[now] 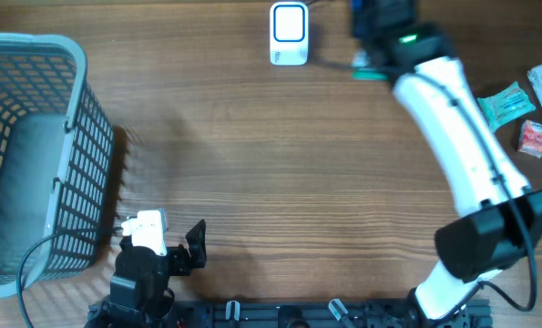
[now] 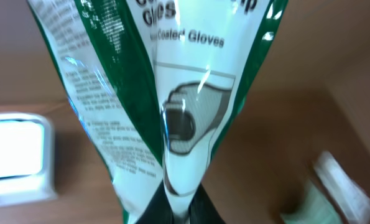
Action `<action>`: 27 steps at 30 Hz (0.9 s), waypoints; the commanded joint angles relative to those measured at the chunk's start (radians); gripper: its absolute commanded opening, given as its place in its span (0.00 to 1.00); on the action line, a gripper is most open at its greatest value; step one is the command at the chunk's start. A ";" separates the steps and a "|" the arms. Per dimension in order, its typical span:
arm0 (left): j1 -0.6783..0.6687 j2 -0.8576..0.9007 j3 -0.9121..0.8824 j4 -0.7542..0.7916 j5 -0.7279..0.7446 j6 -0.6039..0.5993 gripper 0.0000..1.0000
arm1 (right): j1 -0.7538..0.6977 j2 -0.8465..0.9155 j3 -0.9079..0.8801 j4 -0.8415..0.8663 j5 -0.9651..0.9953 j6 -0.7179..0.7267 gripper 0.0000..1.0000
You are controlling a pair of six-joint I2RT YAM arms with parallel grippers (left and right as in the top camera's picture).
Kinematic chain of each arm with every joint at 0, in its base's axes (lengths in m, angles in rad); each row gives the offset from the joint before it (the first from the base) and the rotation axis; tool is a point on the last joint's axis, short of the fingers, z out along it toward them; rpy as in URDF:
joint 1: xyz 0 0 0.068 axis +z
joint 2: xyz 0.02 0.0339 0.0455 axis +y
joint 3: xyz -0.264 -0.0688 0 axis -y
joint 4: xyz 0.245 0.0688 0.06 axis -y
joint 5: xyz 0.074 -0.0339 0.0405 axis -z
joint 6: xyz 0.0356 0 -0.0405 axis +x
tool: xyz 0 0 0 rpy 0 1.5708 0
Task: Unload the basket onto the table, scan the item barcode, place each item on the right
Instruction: 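Carry the green pouch to the table's right edge and release it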
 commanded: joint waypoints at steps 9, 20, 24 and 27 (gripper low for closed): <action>-0.004 -0.006 0.000 0.003 0.000 -0.008 1.00 | -0.744 0.134 -0.002 -0.224 -0.303 0.187 0.05; -0.004 -0.006 0.000 0.003 0.000 -0.008 1.00 | -0.690 0.135 -0.141 -0.217 -0.718 -0.424 0.14; -0.004 -0.006 0.000 0.003 0.000 -0.008 1.00 | -0.677 0.165 -0.186 -0.179 -0.698 -0.441 0.15; -0.004 -0.006 0.000 0.003 0.000 -0.008 1.00 | -0.675 0.225 -0.186 -0.172 -0.638 -0.424 0.06</action>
